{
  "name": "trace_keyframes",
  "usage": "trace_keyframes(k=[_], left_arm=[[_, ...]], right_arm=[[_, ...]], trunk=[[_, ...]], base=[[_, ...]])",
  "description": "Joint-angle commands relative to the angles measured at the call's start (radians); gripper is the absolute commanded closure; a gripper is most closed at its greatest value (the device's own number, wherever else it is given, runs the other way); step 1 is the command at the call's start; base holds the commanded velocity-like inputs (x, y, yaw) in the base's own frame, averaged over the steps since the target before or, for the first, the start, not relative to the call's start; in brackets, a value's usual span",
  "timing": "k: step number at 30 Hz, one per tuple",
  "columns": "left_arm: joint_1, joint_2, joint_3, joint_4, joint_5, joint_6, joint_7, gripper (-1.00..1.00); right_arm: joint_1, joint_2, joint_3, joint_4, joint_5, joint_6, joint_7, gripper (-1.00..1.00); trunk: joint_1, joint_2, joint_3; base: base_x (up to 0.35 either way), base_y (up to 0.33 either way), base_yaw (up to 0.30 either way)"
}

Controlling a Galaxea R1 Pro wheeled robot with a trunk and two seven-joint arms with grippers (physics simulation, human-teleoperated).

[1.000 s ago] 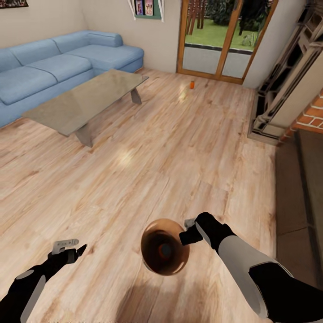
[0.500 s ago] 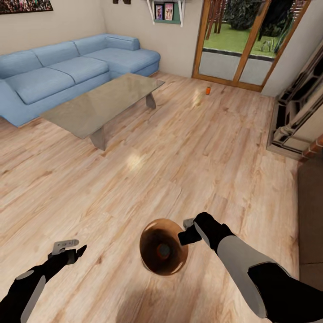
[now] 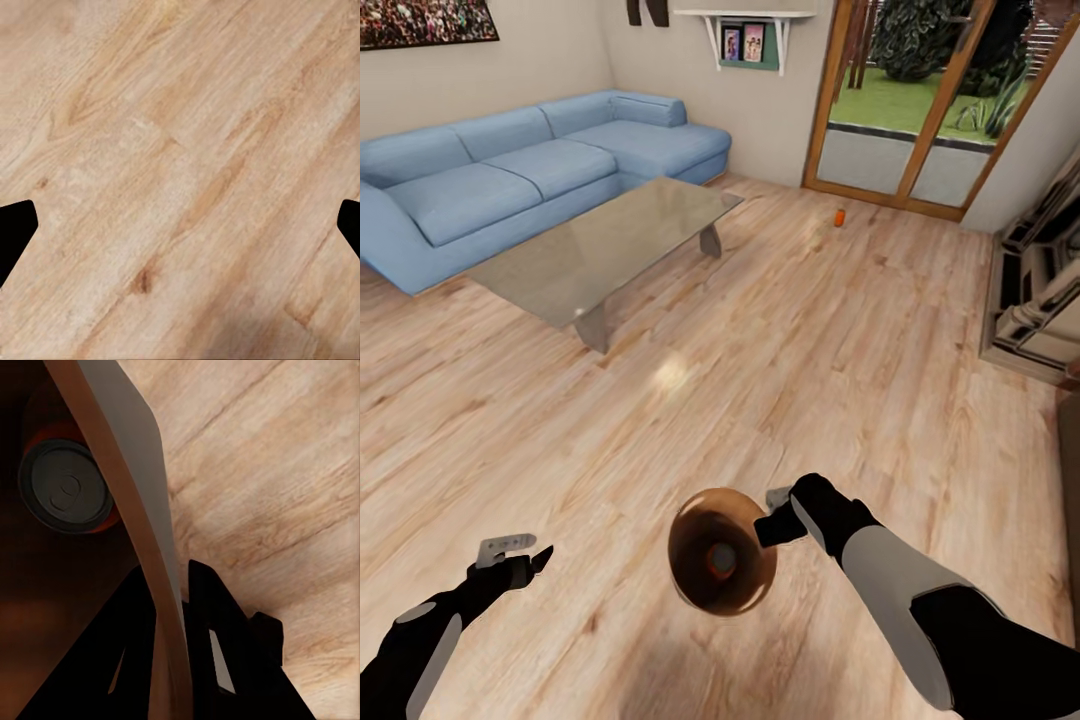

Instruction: Put the three can of soda from the living room inside the tash can in the kitchen.

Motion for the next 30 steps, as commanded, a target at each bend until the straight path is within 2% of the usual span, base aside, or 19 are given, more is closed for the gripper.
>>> trace_keyframes(k=[1,14,22,30], left_arm=[[0.000,0.000,0.000,0.000,0.000,0.000,0.000,-1.00],[0.000,0.000,0.000,0.000,0.000,0.002,0.000,-1.00],[0.000,0.000,0.000,0.000,0.000,0.000,0.000,-1.00],[0.000,0.000,0.000,0.000,0.000,-0.001,0.001,-1.00]], right_arm=[[0.000,0.000,-0.004,0.000,-0.028,0.005,0.005,1.00],[0.004,0.003,0.010,-0.002,-0.028,0.004,0.005,1.00],[0.004,0.011,0.011,-0.002,-0.026,0.004,0.004,1.00],[0.006,0.013,0.034,-0.002,-0.027,0.002,0.002,1.00]], trunk=[[0.000,0.000,0.002],[0.000,0.000,0.018],[0.000,0.000,0.024],[0.000,0.000,0.031]], base=[[0.296,0.151,0.065],[0.294,0.154,0.082],[0.293,0.154,0.182],[0.288,0.159,0.216]])
